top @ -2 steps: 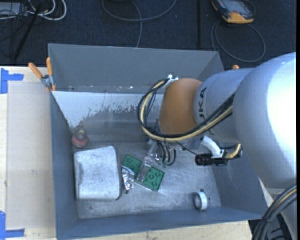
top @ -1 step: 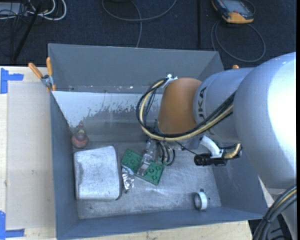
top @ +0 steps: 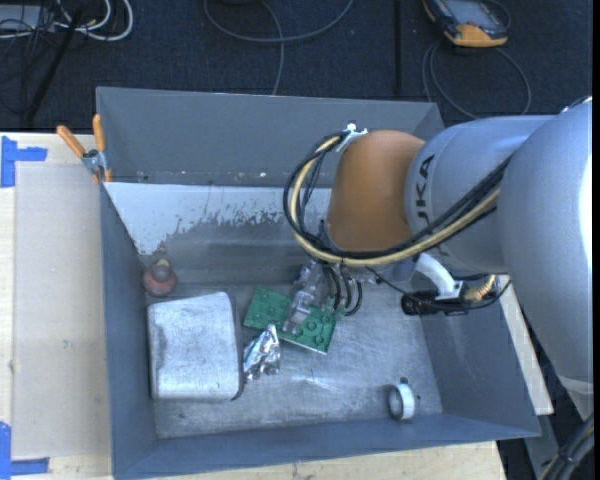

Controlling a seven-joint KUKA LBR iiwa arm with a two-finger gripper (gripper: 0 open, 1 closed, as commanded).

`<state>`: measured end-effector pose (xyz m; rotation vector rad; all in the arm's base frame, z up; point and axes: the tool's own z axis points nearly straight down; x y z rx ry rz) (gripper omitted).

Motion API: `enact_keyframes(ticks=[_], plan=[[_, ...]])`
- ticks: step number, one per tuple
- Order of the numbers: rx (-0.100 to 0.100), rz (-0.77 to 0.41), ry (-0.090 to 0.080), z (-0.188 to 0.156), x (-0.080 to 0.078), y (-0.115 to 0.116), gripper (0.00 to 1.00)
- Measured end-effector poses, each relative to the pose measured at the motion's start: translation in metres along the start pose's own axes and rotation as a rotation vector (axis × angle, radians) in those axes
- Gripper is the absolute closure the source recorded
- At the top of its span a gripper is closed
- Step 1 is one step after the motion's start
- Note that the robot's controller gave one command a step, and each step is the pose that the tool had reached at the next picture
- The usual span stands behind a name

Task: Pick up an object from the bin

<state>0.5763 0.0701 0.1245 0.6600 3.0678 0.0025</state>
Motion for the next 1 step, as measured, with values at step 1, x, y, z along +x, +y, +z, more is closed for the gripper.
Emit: enact_keyframes(ticks=[1], plan=[[0.002, -0.002, 0.004, -0.0111, -0.0004, -0.0003, 1.00]])
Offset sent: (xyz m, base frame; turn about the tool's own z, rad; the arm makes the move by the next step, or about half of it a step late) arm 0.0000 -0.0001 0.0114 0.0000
